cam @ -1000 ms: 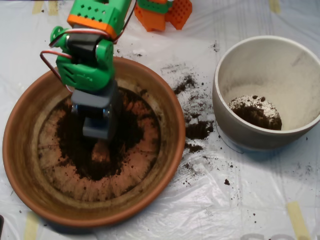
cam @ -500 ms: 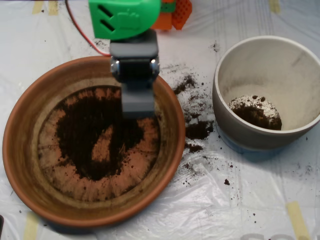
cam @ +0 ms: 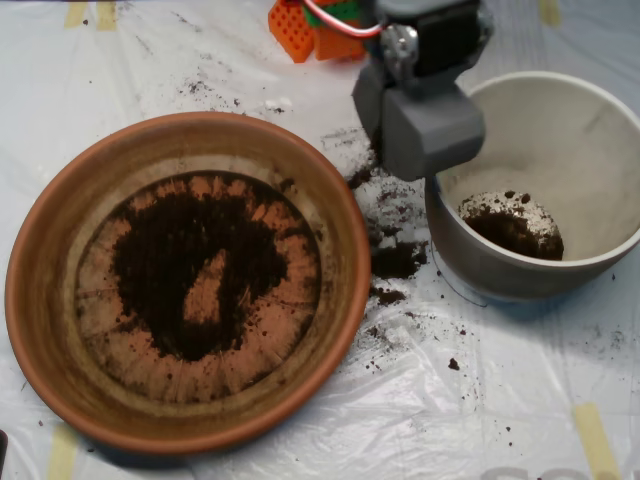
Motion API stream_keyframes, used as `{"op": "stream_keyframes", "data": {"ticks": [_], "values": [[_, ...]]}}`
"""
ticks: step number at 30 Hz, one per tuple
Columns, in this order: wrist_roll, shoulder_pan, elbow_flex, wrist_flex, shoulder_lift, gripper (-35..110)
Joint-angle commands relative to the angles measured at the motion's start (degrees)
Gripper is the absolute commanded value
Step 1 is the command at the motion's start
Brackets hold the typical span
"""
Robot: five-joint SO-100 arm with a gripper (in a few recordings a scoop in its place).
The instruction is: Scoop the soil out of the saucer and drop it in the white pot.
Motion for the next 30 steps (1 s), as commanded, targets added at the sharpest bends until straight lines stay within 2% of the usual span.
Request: {"op": "stream_keyframes", "data": {"ticks": [1, 9, 12, 15, 24, 30], "values": [[-0.9, -6.2, -9.0, 2.5, 3.3, 0], [2.1, -11.5, -19.9, 6.5, -5.1, 0], [2.1, -11.5, -19.8, 7.1, -6.5, 21], [1.7, -11.2, -19.6, 7.8, -7.1, 33], [0.1, -10.6, -18.8, 9.3, -6.2, 40], [-0.5, -13.0, -11.1, 7.0, -2.0, 44]]}}
